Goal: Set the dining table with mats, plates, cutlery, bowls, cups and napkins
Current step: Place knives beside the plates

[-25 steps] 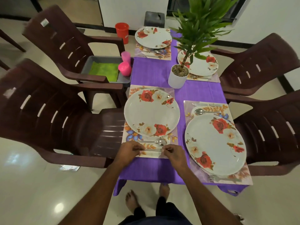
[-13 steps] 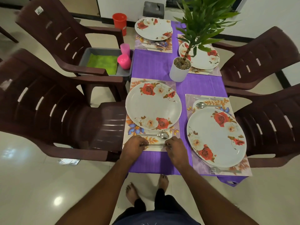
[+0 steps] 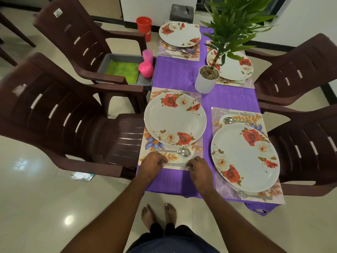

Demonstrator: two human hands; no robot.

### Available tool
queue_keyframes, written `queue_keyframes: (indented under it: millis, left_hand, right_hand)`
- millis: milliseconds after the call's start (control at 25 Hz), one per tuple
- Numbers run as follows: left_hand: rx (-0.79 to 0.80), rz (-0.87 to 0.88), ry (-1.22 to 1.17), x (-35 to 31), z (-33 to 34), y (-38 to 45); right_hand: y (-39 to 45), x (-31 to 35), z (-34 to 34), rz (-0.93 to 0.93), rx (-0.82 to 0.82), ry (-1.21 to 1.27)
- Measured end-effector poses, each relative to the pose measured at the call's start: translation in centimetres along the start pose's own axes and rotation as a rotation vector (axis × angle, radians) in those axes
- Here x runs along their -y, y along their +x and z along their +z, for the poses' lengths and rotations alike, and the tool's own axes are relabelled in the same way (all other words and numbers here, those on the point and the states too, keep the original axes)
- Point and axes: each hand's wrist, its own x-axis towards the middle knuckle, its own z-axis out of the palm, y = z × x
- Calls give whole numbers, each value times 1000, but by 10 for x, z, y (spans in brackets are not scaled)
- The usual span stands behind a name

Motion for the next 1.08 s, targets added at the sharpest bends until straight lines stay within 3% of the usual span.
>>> queue_keyframes:
  millis: [160,360,560,720,880,1080]
  left_hand:
    - [-75,-9,17,-6,-3,-14]
    - [-450,-120,-55,4,-45,-44]
    - [-706,-274,-133,54,-119,-89]
    - [-821,-324,4,123,-174,-131]
    - [-929,-411,3,212,-239,-172]
    - [-904,-449,7,307,-322,-225]
  right_hand:
    - [2,11,0,-51,-21,23]
    - [42,87,-11,-311,-165,49]
    - [56,211,3,-548,-6,26]
    - [53,311,29,-758,52,-26]
    - [44,424,66,-844,89,-21]
    - [17,557,110,-891,95,6]
